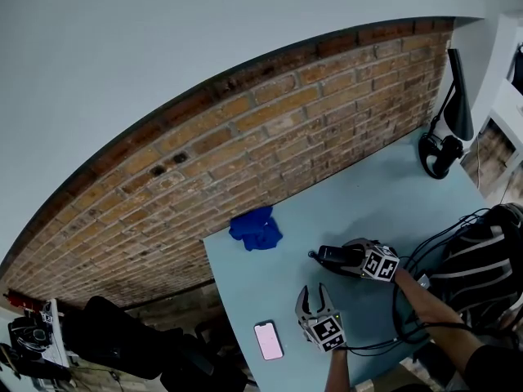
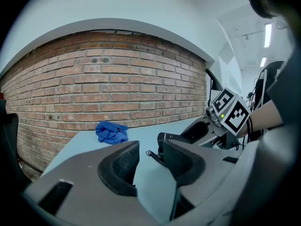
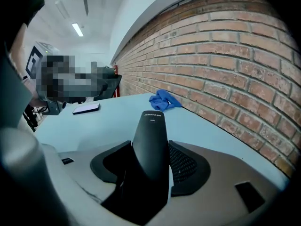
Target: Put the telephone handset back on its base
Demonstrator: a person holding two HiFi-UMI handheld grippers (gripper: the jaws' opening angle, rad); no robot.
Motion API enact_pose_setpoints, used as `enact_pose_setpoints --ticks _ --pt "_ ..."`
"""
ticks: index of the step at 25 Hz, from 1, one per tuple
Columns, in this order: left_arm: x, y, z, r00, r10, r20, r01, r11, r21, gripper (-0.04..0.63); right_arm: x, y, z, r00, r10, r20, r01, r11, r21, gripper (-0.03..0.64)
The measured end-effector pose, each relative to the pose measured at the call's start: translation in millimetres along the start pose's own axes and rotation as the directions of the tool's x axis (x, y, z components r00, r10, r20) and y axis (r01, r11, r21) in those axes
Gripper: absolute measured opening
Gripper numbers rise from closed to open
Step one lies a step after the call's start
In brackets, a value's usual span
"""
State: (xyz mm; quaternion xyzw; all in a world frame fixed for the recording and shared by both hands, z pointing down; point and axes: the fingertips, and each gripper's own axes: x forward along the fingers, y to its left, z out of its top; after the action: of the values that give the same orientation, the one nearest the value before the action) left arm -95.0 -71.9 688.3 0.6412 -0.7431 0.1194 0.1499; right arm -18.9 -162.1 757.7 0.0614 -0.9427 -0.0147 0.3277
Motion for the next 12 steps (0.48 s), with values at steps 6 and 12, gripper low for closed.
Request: enact_pose_setpoints --ticks 6,12 --pt "-0.7 3.0 -2.9 1.000 0.003 -0.007 -0.003 1.000 -0.001 0.185 4.8 0.8 -16.6 0.999 0.006 -0.045 -0.006 1.000 -0.002 0.248" --pt "-0.2 2.5 -6.3 1.000 0.001 -0.009 -0.001 1.000 -0.003 0.186 7.1 2.9 -23.5 0.998 0.006 -0.061 -0.006 1.000 -0.009 0.249"
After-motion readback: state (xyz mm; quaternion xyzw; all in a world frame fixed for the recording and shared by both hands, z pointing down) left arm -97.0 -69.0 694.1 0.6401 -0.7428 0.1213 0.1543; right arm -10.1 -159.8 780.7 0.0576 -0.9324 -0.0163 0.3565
